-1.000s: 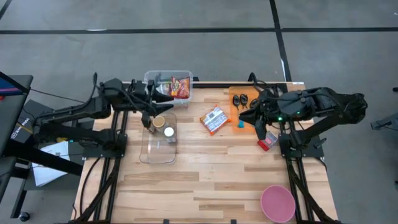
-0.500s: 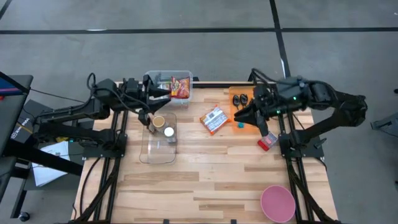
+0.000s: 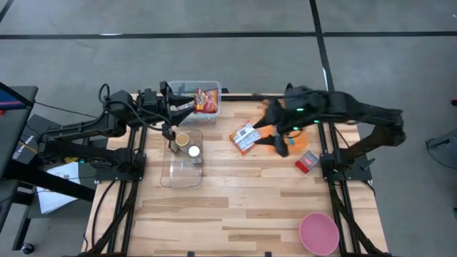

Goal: Pick & Place Food Item
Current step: Put the orange noodle pack into the transparent container

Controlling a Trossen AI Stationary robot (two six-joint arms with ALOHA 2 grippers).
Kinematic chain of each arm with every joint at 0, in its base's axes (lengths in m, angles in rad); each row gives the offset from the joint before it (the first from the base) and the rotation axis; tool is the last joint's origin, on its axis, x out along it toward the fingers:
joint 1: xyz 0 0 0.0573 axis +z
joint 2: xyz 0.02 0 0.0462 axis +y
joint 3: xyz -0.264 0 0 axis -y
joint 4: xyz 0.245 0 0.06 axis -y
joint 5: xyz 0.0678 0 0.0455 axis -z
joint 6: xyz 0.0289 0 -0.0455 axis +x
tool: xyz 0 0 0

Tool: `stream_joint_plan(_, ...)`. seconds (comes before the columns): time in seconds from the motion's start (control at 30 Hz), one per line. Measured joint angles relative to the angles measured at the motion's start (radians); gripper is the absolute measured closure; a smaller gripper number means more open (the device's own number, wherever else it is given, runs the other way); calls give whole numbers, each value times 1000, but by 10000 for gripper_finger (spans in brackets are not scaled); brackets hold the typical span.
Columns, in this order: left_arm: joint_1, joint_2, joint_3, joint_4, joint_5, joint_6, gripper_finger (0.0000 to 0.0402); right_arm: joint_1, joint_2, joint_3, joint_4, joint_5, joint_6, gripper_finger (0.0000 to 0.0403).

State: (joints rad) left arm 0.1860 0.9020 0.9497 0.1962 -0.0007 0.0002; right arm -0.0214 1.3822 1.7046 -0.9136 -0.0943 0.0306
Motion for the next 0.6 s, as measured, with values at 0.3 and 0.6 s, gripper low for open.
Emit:
stream_joint_plan(0.3,0,0,0,-115,-63,22,259,-101,225,0,-76,17,-119,148)
stream_joint_plan(0.6,0,0,0,-188,-82,53,259,-212,425,-58,-151,17,-29,148)
